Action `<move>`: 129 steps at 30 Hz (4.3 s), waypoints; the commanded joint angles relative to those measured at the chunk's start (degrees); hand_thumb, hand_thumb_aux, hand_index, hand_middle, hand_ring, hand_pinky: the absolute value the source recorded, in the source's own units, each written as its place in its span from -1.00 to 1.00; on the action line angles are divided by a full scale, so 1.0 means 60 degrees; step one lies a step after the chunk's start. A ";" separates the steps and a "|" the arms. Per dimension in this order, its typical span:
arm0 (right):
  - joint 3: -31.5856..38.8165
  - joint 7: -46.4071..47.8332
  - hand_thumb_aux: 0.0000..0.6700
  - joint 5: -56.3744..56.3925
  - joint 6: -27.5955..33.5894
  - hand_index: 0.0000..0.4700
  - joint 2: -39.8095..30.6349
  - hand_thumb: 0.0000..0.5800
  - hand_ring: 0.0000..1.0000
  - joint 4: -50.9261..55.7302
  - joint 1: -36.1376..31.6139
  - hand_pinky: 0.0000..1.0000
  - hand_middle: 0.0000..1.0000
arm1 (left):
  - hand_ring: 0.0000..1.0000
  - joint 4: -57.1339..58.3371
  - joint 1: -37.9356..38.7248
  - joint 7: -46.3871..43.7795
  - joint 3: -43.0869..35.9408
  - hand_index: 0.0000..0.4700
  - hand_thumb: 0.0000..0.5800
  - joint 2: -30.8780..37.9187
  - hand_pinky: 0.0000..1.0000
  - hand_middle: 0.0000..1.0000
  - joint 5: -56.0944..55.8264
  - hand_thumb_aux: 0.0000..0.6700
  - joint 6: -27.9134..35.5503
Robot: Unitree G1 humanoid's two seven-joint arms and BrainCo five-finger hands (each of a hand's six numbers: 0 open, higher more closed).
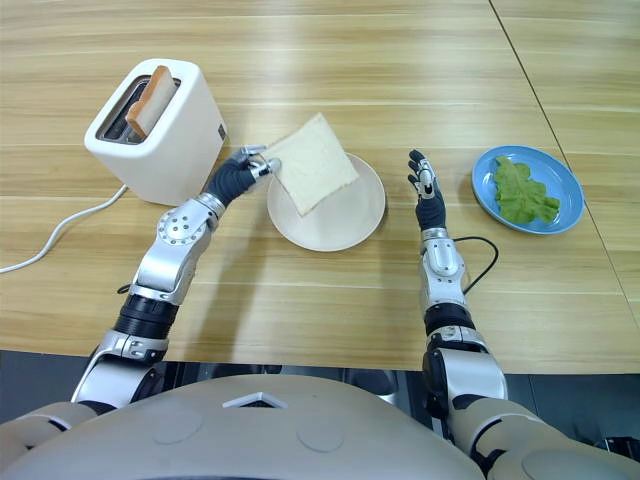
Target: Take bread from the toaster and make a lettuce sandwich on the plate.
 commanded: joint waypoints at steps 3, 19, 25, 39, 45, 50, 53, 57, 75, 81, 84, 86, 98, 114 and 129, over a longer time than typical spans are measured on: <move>-0.0052 0.0032 -1.00 0.0020 0.0144 -1.00 -0.0105 -1.00 -1.00 -0.0172 0.0111 -1.00 -1.00 | 1.00 0.1377 -0.0442 0.0187 -0.0524 0.96 1.00 0.0015 1.00 1.00 0.1140 1.00 -0.0338; -0.0094 -0.0155 -1.00 -0.0760 0.0257 -1.00 -0.1260 -1.00 -1.00 -0.3595 0.1278 -1.00 -1.00 | -1.00 0.1767 -0.0968 0.1544 -0.0806 -1.00 -1.00 -0.0171 -1.00 -1.00 0.2944 -1.00 -0.2180; -0.0680 -0.0688 -1.00 -0.1932 0.0899 -1.00 -0.2623 -1.00 -1.00 -0.5616 0.1938 -1.00 -1.00 | -1.00 0.1891 -0.1118 0.2310 -0.0694 -1.00 -1.00 -0.0104 -1.00 -1.00 0.3572 -1.00 -0.2249; 0.3045 -0.4726 -1.00 -0.9883 0.3803 -1.00 -0.7741 -1.00 -1.00 0.0668 -0.1344 -1.00 -1.00 | -1.00 0.1923 -0.0920 0.2687 -0.0766 -1.00 -1.00 -0.0123 -1.00 -1.00 0.4170 -1.00 -0.2224; 0.5009 -0.5088 -1.00 -1.0615 0.4104 -1.00 -0.6985 -1.00 -1.00 0.3102 -0.2586 -1.00 -1.00 | -1.00 0.1879 -0.0818 0.2631 -0.0804 -1.00 -1.00 -0.0147 -1.00 -1.00 0.4228 -1.00 -0.2177; 0.5734 -0.5252 -1.00 -1.0429 0.4085 -1.00 -0.6653 -1.00 -1.00 0.3645 -0.2592 -1.00 -1.00 | -1.00 0.1932 -0.0813 0.2626 -0.0779 -1.00 -1.00 -0.0128 -1.00 -1.00 0.4237 -1.00 -0.2169; 0.5982 -0.5294 -1.00 -1.0276 0.4120 -1.00 -0.6543 -1.00 -1.00 0.3750 -0.2461 -1.00 -1.00 | -1.00 0.1863 -0.0765 0.2621 -0.0776 -1.00 -1.00 -0.0119 -1.00 -1.00 0.4281 -1.00 -0.2107; 0.6088 -0.5144 0.04 -1.0026 0.4210 0.02 -0.6494 0.54 -1.00 0.3919 -0.2438 -1.00 -1.00 | -1.00 0.1736 -0.0688 0.2598 -0.0756 -1.00 -1.00 -0.0107 -1.00 -1.00 0.4302 -1.00 -0.2065; 0.6036 -0.5586 1.00 -0.8903 0.3601 0.96 -0.6859 1.00 -0.62 0.3013 -0.2285 -0.62 -0.62 | -1.00 0.1610 -0.0542 0.2618 -0.0729 -1.00 -1.00 -0.0075 -1.00 -1.00 0.4354 -1.00 -0.2012; 0.4960 -0.6052 1.00 -0.8267 0.3520 0.96 -0.7764 1.00 1.00 -0.0790 -0.0944 1.00 1.00 | -1.00 0.1662 -0.0619 0.2835 -0.0383 -1.00 -1.00 -0.0019 -1.00 -1.00 0.4187 -1.00 -0.2031; 0.4189 -0.5692 1.00 -0.8171 0.4044 0.96 -0.8003 1.00 1.00 -0.3612 -0.0023 1.00 1.00 | -1.00 0.1768 -0.0707 0.3059 -0.0082 -1.00 -1.00 0.0033 -1.00 -1.00 0.4065 -1.00 -0.2041; 0.3795 -0.5220 1.00 -0.8224 0.4476 0.96 -0.7870 1.00 1.00 -0.5311 0.0329 1.00 1.00 | -1.00 0.1892 -0.0773 0.3233 0.0201 -1.00 -1.00 0.0009 -1.00 -1.00 0.3879 -1.00 -0.2071; 0.5677 -0.3814 1.00 -0.9983 0.4439 0.96 -0.4397 1.00 1.00 -0.5860 -0.2058 1.00 1.00 | -1.00 0.3034 -0.1221 0.3224 0.1594 -1.00 -1.00 -0.0620 -1.00 -1.00 0.1926 -1.00 -0.2561; 0.7495 -0.3395 1.00 -1.0970 0.3833 0.96 -0.3367 1.00 1.00 -0.5853 -0.0988 1.00 1.00 | -1.00 0.3549 -0.1315 0.3280 0.1326 -1.00 -1.00 -0.0629 -1.00 -1.00 0.2090 -1.00 -0.2771; 0.6733 -0.2244 1.00 -1.0997 0.4222 0.96 -0.3753 1.00 1.00 -0.8193 0.0115 1.00 1.00 | -1.00 0.3838 -0.1351 0.3532 0.1140 -1.00 -1.00 -0.0576 -1.00 -1.00 0.2484 -1.00 -0.2872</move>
